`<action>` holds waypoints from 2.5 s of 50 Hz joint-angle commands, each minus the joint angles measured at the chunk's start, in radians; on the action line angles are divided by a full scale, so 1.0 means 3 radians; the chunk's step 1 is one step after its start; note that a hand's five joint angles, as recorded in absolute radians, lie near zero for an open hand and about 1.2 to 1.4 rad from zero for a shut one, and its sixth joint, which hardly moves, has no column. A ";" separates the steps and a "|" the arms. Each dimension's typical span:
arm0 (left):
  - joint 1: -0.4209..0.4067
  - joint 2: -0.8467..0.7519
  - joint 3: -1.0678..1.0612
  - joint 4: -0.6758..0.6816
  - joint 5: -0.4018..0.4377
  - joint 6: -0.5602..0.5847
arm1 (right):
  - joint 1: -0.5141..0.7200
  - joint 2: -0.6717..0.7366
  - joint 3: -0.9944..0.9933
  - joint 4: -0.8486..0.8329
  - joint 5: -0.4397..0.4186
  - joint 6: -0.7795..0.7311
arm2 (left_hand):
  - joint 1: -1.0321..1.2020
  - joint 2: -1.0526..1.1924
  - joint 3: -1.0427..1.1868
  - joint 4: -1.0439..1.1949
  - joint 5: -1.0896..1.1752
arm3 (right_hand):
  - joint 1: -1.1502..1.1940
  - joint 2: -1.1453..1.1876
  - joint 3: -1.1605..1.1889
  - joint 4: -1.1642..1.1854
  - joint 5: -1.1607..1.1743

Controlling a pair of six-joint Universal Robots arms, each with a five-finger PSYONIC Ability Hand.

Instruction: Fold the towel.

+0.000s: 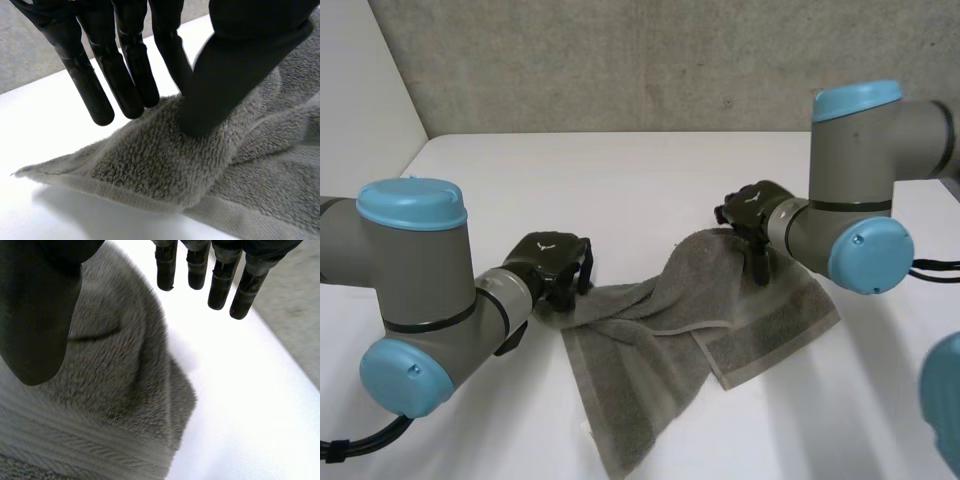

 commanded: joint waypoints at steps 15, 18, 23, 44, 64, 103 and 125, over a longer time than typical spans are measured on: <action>0.0115 0.0128 -0.0219 0.0506 -0.0034 0.0039 | 0.0009 -0.2197 0.3382 -0.1189 -0.0156 0.0347 | -0.2005 -0.1993 -0.2075 -0.2067 -0.2054 | 0.1315 0.1263 0.1284 0.1226 0.1309; 0.0227 0.0164 -0.0281 0.0486 -0.0029 0.0059 | -0.0001 -0.2223 0.3659 -0.1210 -0.0273 0.0285 | -0.2005 -0.1993 -0.2075 -0.2067 -0.2054 | 0.1374 0.1322 0.1342 0.1284 0.1367; 0.0360 0.0241 -0.0342 0.0476 -0.0018 0.0233 | -0.0032 -0.2218 0.3890 -0.1281 -0.0508 0.0326 | -0.1995 -0.1983 -0.2065 -0.2057 -0.2044 | 0.1151 0.1098 0.1119 0.1061 0.1144; 0.0616 0.0210 -0.0506 0.0440 0.0028 0.0857 | 0.0004 -0.1758 0.3952 -0.2166 -0.0550 0.0714 | -0.2142 -0.2130 -0.2212 -0.2204 -0.2191 | 0.0376 0.0324 0.0344 0.0286 0.0369; 0.0590 -0.0117 -0.0526 0.0869 0.0028 0.0831 | 0.0060 -0.1405 0.3706 -0.2417 -0.0264 0.0786 | -0.2093 -0.2081 -0.2163 -0.2156 -0.2143 | 0.0533 0.0480 0.0501 0.0443 0.0526; 0.0478 -0.0179 -0.0511 0.1104 0.0017 0.0658 | 0.0183 -0.1129 0.3461 -0.2488 -0.0156 0.1052 | -0.0275 -0.0263 -0.0344 -0.0337 -0.0324 | 0.1363 0.1311 0.1332 0.1274 0.1356; 0.0483 -0.0174 -0.0521 0.1104 0.0017 0.0509 | 0.0142 -0.1098 0.3389 -0.2550 0.0028 0.1073 | 0.0148 0.0160 0.0078 0.0086 0.0099 | 0.2950 0.2898 0.2918 0.2860 0.2943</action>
